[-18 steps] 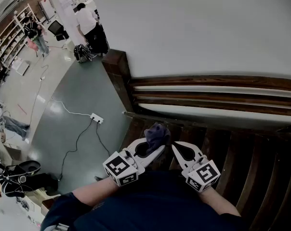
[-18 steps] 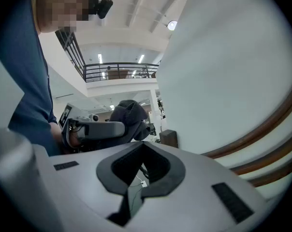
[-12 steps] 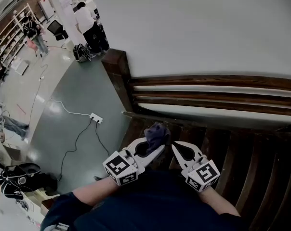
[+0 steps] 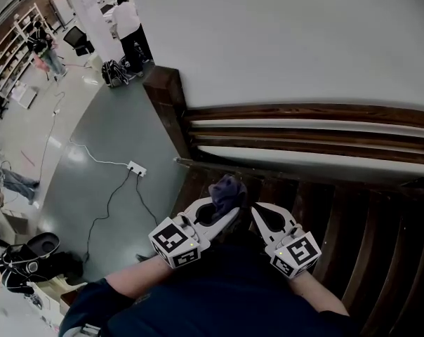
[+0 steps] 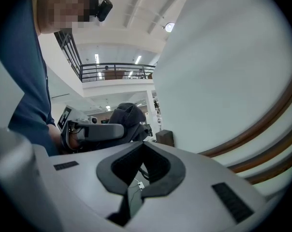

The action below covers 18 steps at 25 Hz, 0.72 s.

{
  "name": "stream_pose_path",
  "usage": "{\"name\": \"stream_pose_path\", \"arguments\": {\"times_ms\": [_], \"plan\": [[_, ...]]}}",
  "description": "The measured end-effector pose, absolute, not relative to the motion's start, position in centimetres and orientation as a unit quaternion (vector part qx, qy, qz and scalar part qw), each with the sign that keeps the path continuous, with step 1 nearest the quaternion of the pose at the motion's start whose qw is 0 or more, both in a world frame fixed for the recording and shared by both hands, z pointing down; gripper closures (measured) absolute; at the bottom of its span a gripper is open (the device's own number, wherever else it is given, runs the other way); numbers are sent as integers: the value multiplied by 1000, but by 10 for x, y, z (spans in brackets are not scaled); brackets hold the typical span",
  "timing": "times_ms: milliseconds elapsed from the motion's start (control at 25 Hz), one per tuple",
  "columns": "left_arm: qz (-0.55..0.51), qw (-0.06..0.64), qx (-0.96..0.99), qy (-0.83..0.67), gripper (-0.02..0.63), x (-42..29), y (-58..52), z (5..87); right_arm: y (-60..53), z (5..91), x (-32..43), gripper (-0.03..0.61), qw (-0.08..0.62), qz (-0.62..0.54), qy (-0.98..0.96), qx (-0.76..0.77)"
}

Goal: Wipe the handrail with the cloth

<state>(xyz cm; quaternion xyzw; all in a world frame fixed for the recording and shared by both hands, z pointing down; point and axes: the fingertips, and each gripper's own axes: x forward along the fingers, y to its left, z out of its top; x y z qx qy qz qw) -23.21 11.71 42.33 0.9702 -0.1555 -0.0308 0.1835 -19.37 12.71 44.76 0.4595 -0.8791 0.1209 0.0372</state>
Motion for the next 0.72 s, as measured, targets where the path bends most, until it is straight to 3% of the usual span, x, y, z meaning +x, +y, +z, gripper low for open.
{"name": "stream_pose_path", "arguments": {"times_ms": [360, 720], "plan": [[-24, 183, 967, -176, 536, -202, 53, 434, 70, 456, -157, 571, 29, 121, -882, 454], [-10, 191, 959, -207, 536, -122, -72, 436, -62, 459, -74, 571, 22, 135, -889, 437]]}}
